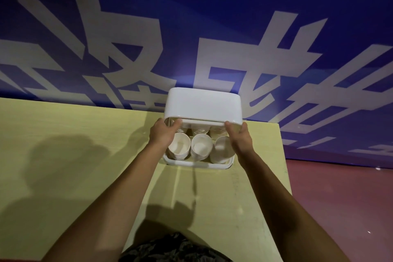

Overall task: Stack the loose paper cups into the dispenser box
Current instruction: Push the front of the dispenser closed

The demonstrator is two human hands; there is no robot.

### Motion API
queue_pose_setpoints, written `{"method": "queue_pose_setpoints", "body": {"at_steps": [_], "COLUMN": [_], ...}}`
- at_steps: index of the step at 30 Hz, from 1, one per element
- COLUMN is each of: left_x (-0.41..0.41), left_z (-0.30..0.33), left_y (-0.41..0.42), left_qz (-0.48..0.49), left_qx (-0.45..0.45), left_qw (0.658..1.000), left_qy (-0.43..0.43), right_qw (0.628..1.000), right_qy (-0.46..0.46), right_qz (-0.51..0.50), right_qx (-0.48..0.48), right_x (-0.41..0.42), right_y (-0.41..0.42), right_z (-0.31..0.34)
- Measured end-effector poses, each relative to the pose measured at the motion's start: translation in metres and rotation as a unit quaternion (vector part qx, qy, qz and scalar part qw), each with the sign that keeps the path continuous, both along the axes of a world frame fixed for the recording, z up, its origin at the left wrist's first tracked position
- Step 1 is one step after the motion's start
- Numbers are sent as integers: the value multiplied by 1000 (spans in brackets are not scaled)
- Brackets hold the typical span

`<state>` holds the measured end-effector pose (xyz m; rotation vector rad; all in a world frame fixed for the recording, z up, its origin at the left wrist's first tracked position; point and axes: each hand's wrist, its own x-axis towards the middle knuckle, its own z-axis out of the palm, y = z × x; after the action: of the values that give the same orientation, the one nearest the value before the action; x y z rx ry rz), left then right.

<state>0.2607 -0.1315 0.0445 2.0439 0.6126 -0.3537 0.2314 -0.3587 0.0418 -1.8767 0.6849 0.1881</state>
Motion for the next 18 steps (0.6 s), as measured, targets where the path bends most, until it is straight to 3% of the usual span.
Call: {"method": "queue_pose_setpoints", "body": {"at_steps": [3, 5, 7, 9, 11, 14, 18], "left_x": [-13, -25, -35, -42, -42, -33, -23], "left_z": [-4, -11, -20, -26, -33, -39, -37], "left_y": [4, 7, 9, 8, 5, 1, -3], "left_qz": [-6, 29, 71, 115, 174, 206, 209], "left_qx": [-7, -39, -148, -292, -363, -370, -366], "left_qw": [1000, 995, 971, 923, 894, 895, 896], "left_qy": [26, 89, 175, 223, 196, 143, 136], "right_qw": [999, 994, 983, 965, 945, 928, 922], "right_qy": [19, 52, 110, 139, 114, 71, 54], "right_qz": [-21, -35, -40, -64, -119, -151, -140], "right_qx": [40, 84, 144, 213, 284, 334, 357], "right_x": [-10, -23, -37, -44, -44, -37, -30], "right_y": [-2, -2, 1, 5, 9, 10, 11], "right_z": [0, -4, -14, -25, -31, -33, -32]}}
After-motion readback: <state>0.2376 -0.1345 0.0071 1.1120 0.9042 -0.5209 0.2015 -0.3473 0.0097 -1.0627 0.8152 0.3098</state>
